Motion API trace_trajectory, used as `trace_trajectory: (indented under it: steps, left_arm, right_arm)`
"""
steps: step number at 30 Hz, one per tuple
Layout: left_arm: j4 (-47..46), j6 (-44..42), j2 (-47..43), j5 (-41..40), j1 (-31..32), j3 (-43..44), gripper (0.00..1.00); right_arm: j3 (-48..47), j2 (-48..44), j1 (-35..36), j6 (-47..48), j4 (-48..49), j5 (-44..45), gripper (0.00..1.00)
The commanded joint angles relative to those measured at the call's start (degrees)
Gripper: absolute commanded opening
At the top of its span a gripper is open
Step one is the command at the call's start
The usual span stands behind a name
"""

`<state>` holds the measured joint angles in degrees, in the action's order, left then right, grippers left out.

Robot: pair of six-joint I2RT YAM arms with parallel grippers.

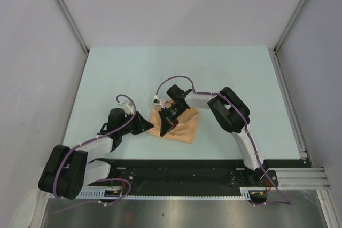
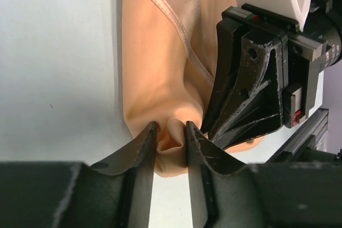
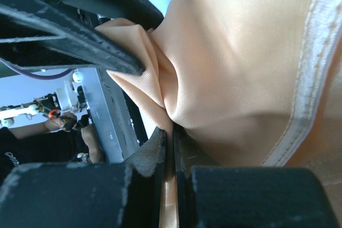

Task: Fold the napkin, place the utensils inside, and roll it up
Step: Roll the napkin with the utensil

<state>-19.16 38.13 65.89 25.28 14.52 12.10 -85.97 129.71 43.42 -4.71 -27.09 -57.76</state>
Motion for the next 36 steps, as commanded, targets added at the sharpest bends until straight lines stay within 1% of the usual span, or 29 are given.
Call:
trace_trajectory:
  steps: [1, 3, 4, 5, 7, 8, 10, 11, 13, 14, 16, 17, 19, 20, 21, 23, 24, 25, 26, 27, 29, 36]
  left_arm:
    - [-2.55, -0.34, 2.31, 1.8, 0.51, 0.21, 0.24]
    - [-1.59, -0.77, 3.89, 0.74, 0.59, 1.26, 0.16]
    - [0.42, -1.21, 5.9, 0.39, 0.51, 1.87, 0.1]
    - [2.0, -1.65, 6.79, -0.22, 0.59, 3.7, 0.08]
    - [7.0, -3.58, 9.07, -1.89, 0.59, 5.56, 0.04]
    - [8.68, -4.2, 9.69, -2.42, 0.59, 7.22, 0.04]
    - [12.37, -6.04, 10.31, -3.82, 0.59, 8.73, 0.02]
    - [13.35, -6.48, 10.66, -4.18, 0.59, 9.95, 0.02]
    - [15.1, -7.02, 11.19, -4.45, 0.59, 10.92, 0.01]
    - [15.46, -7.1, 11.71, -4.1, 0.59, 11.71, 0.01]
    - [16.51, -7.37, 12.51, -3.57, 0.59, 12.6, 0.01]
    - [16.87, -7.54, 13.29, -3.31, 0.59, 13.3, 0.01]
    - [17.57, -7.89, 13.83, -3.22, 0.68, 13.74, 0.01]
    - [17.75, -8.07, 14.09, -3.13, 0.68, 14.09, 0.0]
    - [18.1, -8.16, 14.44, -3.22, 0.68, 14.27, 0.0]
    - [18.1, -8.16, 14.62, -2.96, 0.77, 14.36, 0.0]
    - [18.36, -8.16, 14.71, -2.95, 0.77, 14.44, 0.0]
    - [18.54, -8.25, 14.71, -2.95, 0.77, 14.71, 0.0]
    - [18.63, -8.33, 14.79, -3.13, 0.77, 14.88, 0.0]
    - [18.8, -8.33, 15.14, -3.13, 0.77, 14.97, 0.0]
    - [18.72, -8.42, 15.58, -3.22, 0.86, 15.41, 0.0]
    - [20.21, -8.69, 16.82, -3.13, 0.86, 16.03, 0.0]
  right_arm:
    - [-0.69, 2.39, -1.41, 0.58, -0.42, 5.46, 0.0]
    - [-0.51, 1.95, -1.58, 0.49, -0.16, 5.29, 0.0]
    - [-0.51, 1.08, -1.58, 0.32, -0.15, 5.29, 0.01]
    - [-0.42, 0.46, -1.58, 0.14, 0.11, 5.37, 0.05]
    - [-0.16, -0.85, -1.93, -0.56, 0.46, 5.64, 0.09]
    - [-0.07, -2.25, -1.93, -0.82, 0.55, 5.72, 0.16]
    - [-0.16, -4.02, -1.93, -1.18, 0.81, 6.16, 0.22]
    - [-0.07, -5.85, -1.93, -1.35, 0.9, 6.43, 0.27]
    - [0.1, -7.71, -1.76, -1.09, 0.9, 7.65, 0.32]
    - [0.71, -9.02, -1.58, -0.57, 0.99, 8.36, 0.39]
    - [2.38, -13.32, -1.15, 0.05, 1.42, 12.65, 0.47]
    - [4.83, -15.0, -0.53, 0.49, 2.3, 14.67, 0.53]
    - [7.91, -20.62, -0.09, 1.37, 3.97, 21.52, 0.55]
    - [12.19, -22.64, 0.61, 1.63, 6.41, 23.98, 0.61]
    - [14.32, -27.27, 0.79, 1.63, 8.0, 28.27, 0.62]
    - [18.8, -31.86, 1.84, 1.89, 12.47, 34.52, 0.68]
    - [22.31, -35.89, 2.63, 2.59, 13.46, 36.73, 0.69]
    - [23.65, -38.02, 3.59, 3.3, 14.34, 38.58, 0.78]
    - [24.53, -39.35, 4.47, 4.09, 14.17, 42.25, 0.8]
    - [25.84, -41.19, 6.92, 4.53, 13.82, 43.85, 0.81]
    - [26.47, -41.55, 8.69, 6.03, 12.24, 47.11, 0.81]
    - [27.18, -38.22, 12.12, 7.26, 10.04, 49.58, 0.81]
